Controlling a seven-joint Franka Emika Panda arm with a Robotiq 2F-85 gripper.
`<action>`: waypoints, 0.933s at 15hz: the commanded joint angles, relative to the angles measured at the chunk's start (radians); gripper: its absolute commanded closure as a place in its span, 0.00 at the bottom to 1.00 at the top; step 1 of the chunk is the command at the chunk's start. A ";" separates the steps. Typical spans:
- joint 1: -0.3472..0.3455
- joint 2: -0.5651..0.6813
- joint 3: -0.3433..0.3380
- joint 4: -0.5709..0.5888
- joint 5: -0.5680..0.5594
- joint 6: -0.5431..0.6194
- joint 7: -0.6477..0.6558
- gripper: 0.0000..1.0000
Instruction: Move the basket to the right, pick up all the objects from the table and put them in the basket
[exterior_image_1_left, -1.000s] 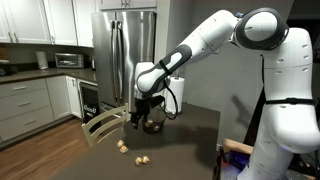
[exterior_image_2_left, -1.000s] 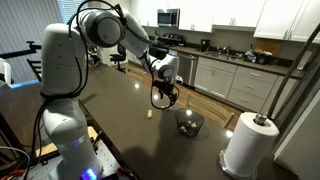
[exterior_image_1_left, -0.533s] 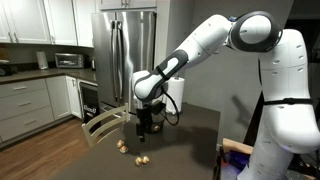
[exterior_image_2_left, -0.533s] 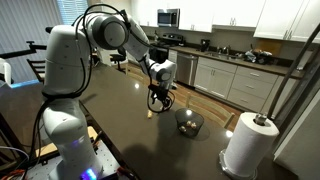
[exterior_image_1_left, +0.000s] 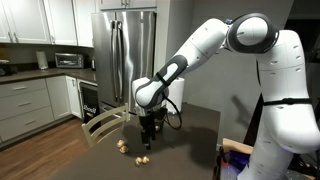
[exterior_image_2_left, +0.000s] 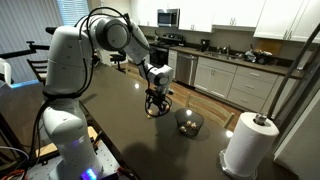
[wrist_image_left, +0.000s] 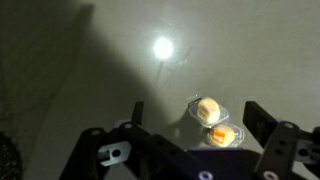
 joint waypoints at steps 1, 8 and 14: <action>0.020 -0.023 -0.001 -0.092 -0.036 0.070 -0.048 0.00; 0.074 -0.028 -0.006 -0.239 -0.212 0.320 -0.037 0.00; 0.086 -0.036 0.006 -0.261 -0.261 0.394 -0.040 0.00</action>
